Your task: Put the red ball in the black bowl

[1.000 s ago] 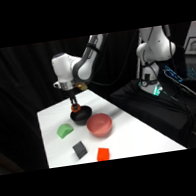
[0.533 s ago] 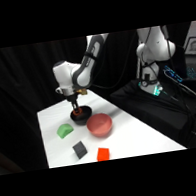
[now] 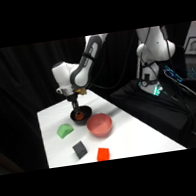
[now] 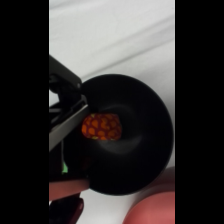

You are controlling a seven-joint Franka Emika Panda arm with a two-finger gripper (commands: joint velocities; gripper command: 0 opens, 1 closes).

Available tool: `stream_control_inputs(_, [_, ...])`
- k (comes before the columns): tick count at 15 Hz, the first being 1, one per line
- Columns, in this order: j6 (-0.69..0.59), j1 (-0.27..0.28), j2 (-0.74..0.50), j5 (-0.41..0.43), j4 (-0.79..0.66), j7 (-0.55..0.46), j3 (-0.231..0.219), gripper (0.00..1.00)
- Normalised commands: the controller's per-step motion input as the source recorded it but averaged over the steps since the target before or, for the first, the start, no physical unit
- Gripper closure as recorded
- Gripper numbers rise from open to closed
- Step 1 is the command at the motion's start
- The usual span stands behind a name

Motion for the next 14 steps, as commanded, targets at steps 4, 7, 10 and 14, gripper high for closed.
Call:
stream_control_inputs(4, [-0.37, 0.01, -0.29, 0.021, 0.04, 0.03, -0.053, 0.0])
stream_control_inputs(7, [-0.39, 0.037, -0.42, 0.002, -0.02, 0.05, -0.045, 0.0])
stream_control_inputs(10, [-0.37, 0.066, -0.42, -0.055, -0.02, 0.09, -0.063, 0.0])
stream_control_inputs(14, [-0.33, 0.069, -0.34, -0.099, 0.03, 0.09, -0.071, 0.0])
